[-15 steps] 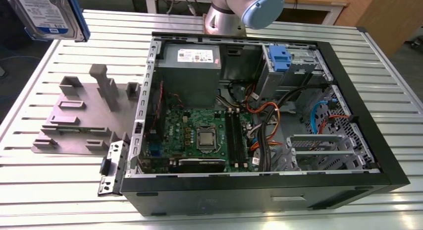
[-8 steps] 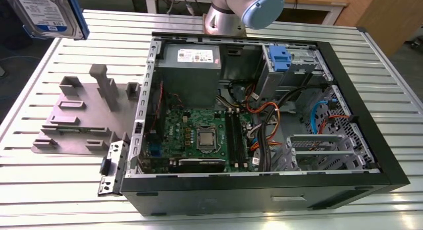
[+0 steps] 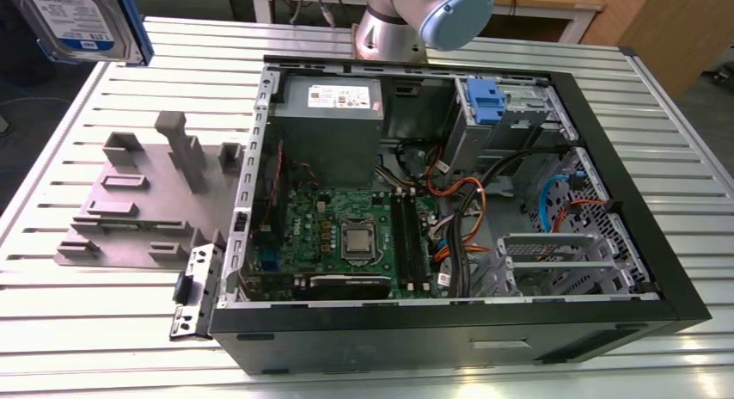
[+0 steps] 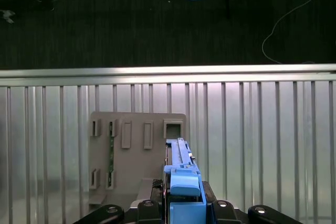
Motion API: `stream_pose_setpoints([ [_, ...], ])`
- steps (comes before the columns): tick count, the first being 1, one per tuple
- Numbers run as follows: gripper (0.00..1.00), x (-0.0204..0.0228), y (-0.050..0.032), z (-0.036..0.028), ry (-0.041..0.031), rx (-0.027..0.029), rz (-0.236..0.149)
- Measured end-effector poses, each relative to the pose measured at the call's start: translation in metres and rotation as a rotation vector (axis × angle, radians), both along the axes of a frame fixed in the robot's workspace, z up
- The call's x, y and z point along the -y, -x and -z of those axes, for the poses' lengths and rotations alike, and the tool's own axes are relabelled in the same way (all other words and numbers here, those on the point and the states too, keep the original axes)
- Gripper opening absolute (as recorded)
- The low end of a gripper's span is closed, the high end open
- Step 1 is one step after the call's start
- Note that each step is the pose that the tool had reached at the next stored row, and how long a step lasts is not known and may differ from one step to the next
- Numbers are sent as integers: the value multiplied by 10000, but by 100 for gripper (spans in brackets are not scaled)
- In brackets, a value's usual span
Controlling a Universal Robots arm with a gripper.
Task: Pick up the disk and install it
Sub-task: 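Pick up the disk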
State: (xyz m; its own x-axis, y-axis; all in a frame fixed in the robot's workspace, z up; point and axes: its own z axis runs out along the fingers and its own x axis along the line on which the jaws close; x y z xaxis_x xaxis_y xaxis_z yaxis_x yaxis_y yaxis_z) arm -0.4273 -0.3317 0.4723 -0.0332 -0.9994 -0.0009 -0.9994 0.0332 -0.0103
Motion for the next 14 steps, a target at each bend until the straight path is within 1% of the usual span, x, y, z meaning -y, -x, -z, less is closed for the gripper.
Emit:
stream_pose_setpoints([
  [11,36,0,0,-66,1,0,-17],
  [14,36,0,0,-73,0,1,-73],
])
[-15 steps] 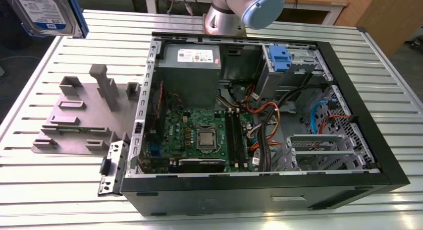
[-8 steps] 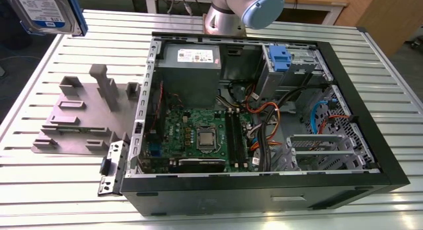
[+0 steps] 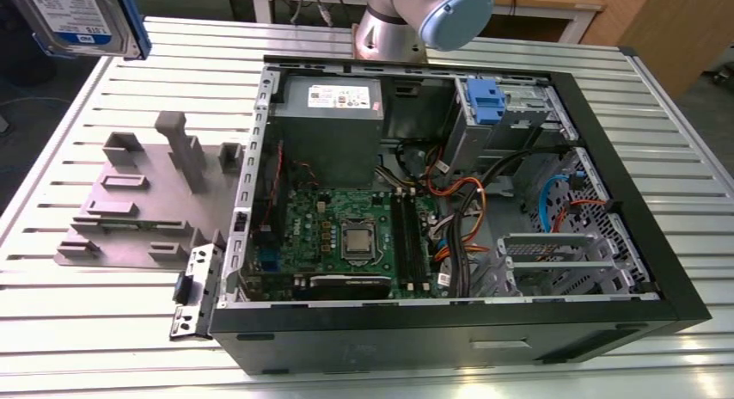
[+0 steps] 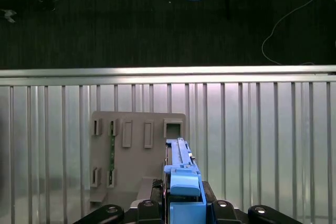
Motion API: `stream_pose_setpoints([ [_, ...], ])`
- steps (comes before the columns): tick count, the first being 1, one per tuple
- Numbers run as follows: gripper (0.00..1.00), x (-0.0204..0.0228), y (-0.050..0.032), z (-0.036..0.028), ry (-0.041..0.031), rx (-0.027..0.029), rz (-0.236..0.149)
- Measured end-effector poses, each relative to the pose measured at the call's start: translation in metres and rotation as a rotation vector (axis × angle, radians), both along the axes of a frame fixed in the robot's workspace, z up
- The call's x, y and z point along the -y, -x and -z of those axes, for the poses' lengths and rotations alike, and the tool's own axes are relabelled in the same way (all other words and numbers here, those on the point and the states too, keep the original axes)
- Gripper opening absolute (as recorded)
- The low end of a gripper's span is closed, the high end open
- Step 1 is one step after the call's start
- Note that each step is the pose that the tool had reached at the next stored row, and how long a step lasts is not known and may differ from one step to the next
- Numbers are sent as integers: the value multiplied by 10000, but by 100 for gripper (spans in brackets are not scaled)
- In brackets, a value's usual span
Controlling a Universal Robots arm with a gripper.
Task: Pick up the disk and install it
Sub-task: 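Pick up the disk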
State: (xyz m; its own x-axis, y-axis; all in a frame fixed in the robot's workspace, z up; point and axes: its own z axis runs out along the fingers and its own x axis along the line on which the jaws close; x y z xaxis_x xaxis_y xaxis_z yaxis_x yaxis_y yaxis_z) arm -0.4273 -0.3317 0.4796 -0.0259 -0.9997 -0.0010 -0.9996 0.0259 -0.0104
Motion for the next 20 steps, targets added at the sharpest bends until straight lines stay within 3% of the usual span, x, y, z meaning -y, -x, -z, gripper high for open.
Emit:
stream_pose_setpoints([
  [9,36,0,0,-15,0,0,-142],
  [17,36,0,0,-115,1,-1,-149],
  [20,36,1,0,-122,1,0,-148],
])
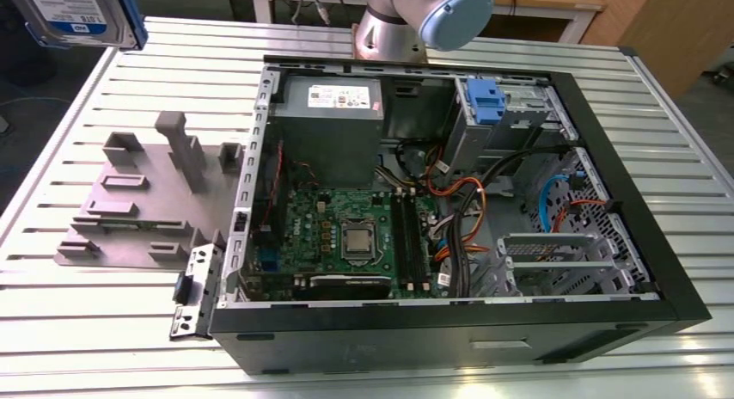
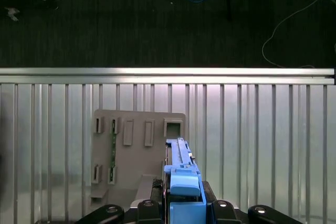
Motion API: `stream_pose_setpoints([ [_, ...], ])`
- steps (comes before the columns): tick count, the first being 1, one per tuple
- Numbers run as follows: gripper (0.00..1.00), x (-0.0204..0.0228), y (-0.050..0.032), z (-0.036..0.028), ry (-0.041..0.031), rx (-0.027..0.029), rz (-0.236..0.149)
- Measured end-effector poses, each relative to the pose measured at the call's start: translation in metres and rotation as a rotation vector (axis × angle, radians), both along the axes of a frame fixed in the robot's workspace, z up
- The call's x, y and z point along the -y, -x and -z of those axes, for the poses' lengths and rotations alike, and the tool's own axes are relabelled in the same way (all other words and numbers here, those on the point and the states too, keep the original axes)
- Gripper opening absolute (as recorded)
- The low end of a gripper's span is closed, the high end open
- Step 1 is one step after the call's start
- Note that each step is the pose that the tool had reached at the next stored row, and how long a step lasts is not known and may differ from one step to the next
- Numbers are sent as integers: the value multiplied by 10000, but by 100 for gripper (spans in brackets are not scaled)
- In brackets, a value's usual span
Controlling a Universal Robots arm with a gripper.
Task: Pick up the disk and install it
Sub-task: 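Pick up the disk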
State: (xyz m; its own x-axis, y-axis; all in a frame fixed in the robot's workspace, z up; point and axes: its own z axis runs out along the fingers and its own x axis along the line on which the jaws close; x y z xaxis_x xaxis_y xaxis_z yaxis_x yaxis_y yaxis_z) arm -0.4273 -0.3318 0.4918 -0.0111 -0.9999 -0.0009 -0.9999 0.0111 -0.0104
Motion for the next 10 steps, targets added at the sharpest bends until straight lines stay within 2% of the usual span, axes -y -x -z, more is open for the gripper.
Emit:
stream_pose_setpoints([
  [4,36,25,0,-1,0,-1,-1],
  [10,36,99,0,0,0,-1,-1],
])
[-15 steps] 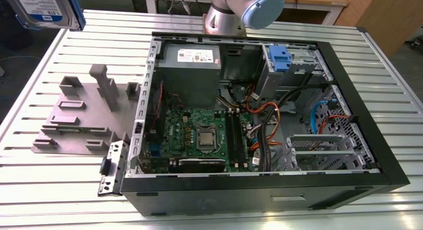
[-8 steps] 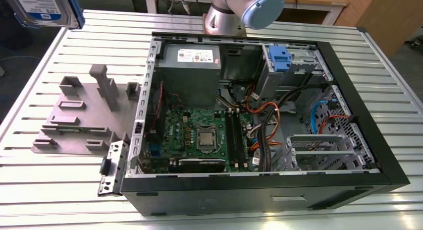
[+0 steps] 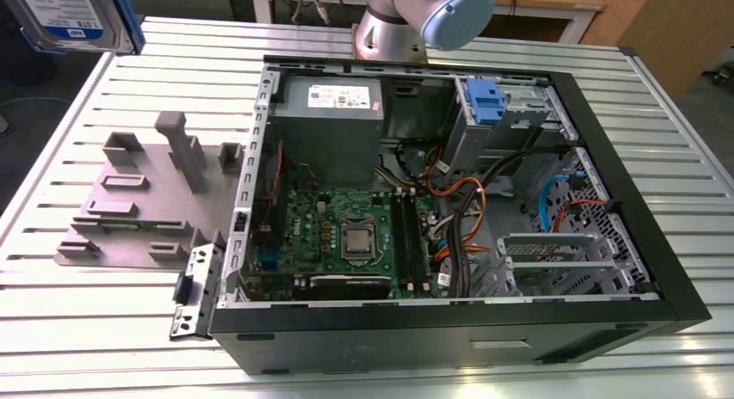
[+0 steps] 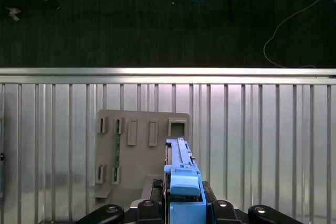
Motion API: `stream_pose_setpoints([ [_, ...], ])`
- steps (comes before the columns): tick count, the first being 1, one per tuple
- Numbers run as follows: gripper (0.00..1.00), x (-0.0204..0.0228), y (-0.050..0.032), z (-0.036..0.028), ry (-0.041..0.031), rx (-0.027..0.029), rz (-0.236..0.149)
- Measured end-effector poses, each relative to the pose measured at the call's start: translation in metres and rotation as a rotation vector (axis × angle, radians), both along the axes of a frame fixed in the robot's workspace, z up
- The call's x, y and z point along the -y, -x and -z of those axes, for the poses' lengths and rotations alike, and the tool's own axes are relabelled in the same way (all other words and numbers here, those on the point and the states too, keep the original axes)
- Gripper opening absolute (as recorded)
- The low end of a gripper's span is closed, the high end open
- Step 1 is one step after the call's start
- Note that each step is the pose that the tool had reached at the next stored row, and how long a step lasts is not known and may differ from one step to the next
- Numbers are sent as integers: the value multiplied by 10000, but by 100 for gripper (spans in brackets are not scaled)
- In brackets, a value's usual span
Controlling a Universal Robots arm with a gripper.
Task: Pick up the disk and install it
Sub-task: 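Pick up the disk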
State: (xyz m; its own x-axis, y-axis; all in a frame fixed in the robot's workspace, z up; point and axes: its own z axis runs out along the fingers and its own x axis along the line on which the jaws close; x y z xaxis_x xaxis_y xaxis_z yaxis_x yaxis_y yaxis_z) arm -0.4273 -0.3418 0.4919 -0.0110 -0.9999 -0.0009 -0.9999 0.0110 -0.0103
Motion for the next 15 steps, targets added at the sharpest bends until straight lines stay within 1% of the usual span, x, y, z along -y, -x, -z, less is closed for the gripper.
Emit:
stream_pose_setpoints([
  [8,36,109,0,0,0,-1,-1],
  [10,36,119,0,0,0,-1,0],
  [15,36,124,-17,0,0,1,-1],
])
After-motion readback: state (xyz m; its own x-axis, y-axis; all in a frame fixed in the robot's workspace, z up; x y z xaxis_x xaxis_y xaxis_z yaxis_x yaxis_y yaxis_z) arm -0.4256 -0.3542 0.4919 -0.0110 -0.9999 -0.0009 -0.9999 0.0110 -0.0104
